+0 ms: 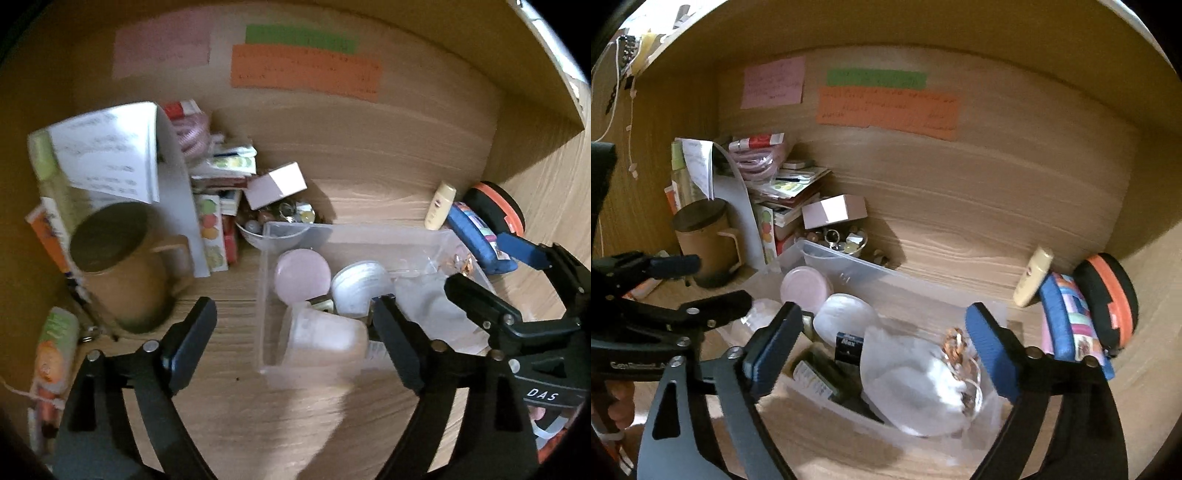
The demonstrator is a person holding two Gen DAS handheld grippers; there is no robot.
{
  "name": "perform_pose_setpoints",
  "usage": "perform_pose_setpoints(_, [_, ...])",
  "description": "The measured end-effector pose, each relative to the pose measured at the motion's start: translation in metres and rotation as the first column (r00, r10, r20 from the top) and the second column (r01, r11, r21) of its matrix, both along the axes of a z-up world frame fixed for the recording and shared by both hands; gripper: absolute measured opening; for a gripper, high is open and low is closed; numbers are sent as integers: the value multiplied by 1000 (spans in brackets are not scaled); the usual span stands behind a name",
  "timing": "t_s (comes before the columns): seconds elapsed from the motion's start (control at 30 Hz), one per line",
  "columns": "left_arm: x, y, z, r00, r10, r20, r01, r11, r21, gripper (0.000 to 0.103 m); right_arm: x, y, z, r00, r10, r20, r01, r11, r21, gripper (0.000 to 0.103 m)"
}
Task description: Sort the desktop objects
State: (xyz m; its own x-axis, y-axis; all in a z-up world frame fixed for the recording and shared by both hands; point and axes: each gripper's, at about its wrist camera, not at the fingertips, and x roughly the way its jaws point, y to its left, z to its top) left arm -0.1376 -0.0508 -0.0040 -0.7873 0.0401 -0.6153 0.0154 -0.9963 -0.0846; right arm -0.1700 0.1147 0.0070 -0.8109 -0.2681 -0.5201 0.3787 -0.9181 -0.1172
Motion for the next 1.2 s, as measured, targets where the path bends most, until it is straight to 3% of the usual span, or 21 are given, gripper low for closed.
perform_pose_setpoints(0.17, [24,0,13,998,29,-48,-29,999,-18,95,17,8,6,999,-36,-34,35,999,-9,103])
perform_pose_setpoints(0.53, [70,16,25,991,88,-103,-94,994,-54,97,60,29,13,997,-48,-60,46,998,-40,103])
perform_pose_setpoints(0.73, [93,27,22,986,121,-111,-130,989,-71,97,90,46,17,997,-3,-83,-5,995,-98,103])
perform_pose_setpoints(0.83, [103,31,19,986,114,-120,-121,991,-58,102,102,51,18,996,0,-88,-10,994,-112,103])
perform_pose_setpoints(1.2, [118,49,10,988,93,-122,-103,992,-80,102,128,64,17,994,-14,-110,1,993,-119,103])
